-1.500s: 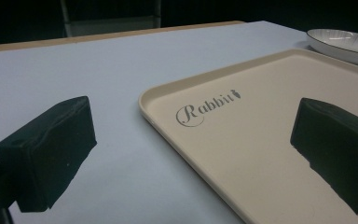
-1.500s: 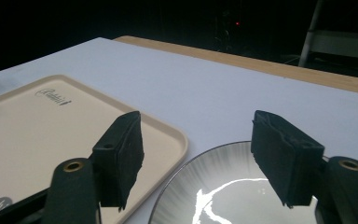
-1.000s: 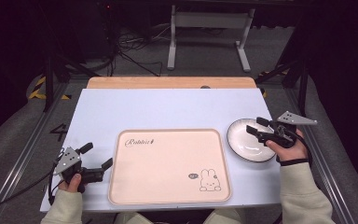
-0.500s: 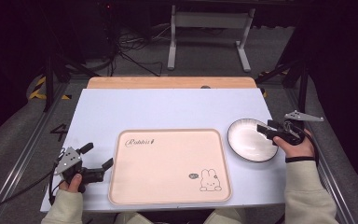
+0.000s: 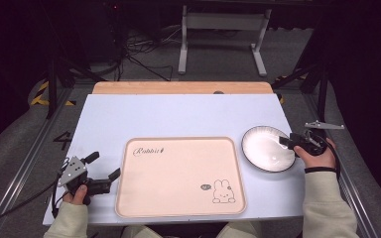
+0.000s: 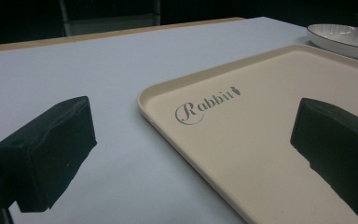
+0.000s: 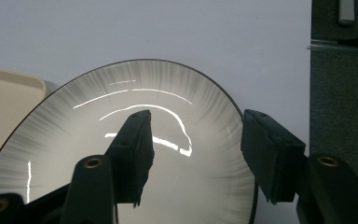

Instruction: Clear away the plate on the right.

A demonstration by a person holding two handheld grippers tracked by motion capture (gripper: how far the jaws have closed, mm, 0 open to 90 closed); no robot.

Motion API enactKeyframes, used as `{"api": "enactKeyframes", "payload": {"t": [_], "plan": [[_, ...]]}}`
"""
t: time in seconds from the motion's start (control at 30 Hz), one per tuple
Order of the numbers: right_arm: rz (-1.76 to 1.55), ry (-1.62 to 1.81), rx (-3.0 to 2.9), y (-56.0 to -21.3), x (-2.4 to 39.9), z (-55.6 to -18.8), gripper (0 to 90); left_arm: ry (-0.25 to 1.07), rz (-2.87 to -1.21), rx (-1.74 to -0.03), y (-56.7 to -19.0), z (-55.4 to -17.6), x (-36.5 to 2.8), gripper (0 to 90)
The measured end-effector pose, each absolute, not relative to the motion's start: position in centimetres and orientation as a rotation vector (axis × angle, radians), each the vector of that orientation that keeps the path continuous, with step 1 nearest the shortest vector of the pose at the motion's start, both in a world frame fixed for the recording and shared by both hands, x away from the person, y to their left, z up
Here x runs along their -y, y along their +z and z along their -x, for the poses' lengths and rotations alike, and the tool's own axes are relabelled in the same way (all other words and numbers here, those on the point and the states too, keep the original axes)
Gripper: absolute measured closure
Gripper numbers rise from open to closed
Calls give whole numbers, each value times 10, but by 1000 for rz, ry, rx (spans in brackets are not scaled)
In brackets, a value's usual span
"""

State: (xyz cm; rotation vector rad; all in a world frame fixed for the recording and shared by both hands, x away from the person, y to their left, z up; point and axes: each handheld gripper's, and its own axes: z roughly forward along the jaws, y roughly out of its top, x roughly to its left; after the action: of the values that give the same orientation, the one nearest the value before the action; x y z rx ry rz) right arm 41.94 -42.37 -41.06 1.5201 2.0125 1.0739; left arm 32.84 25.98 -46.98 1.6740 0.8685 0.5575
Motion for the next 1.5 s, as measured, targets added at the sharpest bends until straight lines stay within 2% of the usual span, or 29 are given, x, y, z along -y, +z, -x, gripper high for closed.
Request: {"api": "enactKeyframes", "payload": {"t": [0.57,0.7,0.9,1.23,1.5], "plan": [[-1647,1017,-1976,-424,436,-421,429,559,-1681,-866,-470,-328,-260,4],[-1705,1031,-1973,-428,438,-421,494,560,-1681,-866,-470,-328,-260,4],[-1812,1069,-1947,-432,442,-421,520,560,-1681,-867,-470,-328,-260,4],[-1866,1067,-1942,-438,443,-420,724,560,-1681,-867,-470,-328,-260,4],[-2000,1145,-1841,-441,447,-418,786,561,-1681,-868,-470,-328,-260,4]]}}
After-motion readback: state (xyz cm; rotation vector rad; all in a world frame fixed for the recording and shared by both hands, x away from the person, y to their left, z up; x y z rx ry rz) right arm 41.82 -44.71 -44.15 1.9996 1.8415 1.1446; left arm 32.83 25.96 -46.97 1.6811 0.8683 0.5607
